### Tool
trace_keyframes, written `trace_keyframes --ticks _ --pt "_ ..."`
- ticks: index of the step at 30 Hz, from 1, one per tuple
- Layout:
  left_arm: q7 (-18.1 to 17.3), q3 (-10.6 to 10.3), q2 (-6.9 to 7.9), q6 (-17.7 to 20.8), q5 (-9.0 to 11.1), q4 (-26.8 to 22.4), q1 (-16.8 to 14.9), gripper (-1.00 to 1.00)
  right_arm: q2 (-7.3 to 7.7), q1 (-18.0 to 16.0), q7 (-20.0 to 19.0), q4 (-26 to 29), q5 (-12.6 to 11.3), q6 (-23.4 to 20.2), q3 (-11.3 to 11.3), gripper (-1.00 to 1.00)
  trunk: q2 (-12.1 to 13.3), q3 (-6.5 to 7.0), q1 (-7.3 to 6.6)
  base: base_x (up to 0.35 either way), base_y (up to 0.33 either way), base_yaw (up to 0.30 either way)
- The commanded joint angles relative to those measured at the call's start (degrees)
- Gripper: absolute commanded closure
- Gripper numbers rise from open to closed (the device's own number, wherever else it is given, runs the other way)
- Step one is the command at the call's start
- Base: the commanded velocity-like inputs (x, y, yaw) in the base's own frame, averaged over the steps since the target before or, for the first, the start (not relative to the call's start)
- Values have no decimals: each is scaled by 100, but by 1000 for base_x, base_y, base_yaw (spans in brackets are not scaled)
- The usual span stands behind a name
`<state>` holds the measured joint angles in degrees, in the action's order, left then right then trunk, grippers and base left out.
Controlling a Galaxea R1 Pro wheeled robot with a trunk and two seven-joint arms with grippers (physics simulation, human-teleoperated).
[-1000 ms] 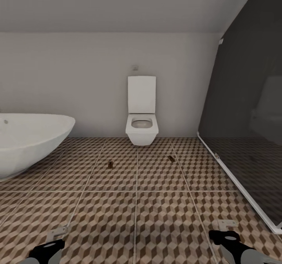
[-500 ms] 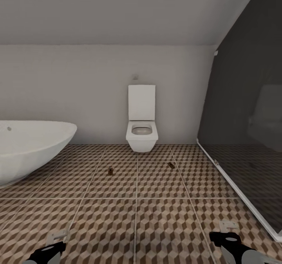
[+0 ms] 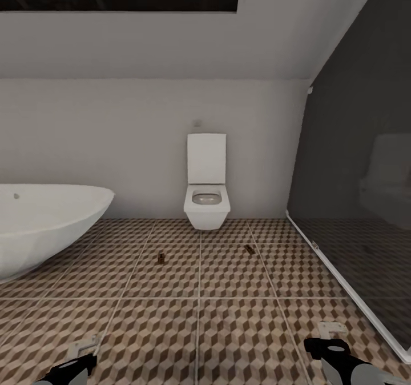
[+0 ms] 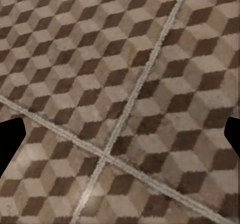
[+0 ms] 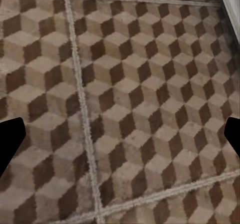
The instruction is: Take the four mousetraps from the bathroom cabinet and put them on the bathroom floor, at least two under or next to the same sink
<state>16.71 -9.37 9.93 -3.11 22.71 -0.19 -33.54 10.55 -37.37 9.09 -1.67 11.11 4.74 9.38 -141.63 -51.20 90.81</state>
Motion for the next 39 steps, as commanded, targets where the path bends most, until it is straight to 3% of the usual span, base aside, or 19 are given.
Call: trace_keyframes --ticks 1,8,17,26,39 --pt "11 -47 -4 -15 58 2 -3 -100 -4 -5 18 -18 58 30 49 -100 39 13 -24 0 0 0" --pt "8 -47 -29 -15 58 2 2 -100 -37 63 16 -18 95 30 47 -100 320 138 -178 0 0 0" --pt "7 -46 -34 -15 75 3 21 -100 -63 349 20 -18 405 42 53 -100 681 300 -375 0 0 0" --pt "7 -40 -42 -19 90 3 180 -100 -69 472 16 -18 485 44 55 -100 1042 461 -573 0 0 0" --pt "3 -38 -44 -23 549 4 341 -100 -63 525 -201 -18 498 50 55 -100 1563 695 -858 0 0 0"
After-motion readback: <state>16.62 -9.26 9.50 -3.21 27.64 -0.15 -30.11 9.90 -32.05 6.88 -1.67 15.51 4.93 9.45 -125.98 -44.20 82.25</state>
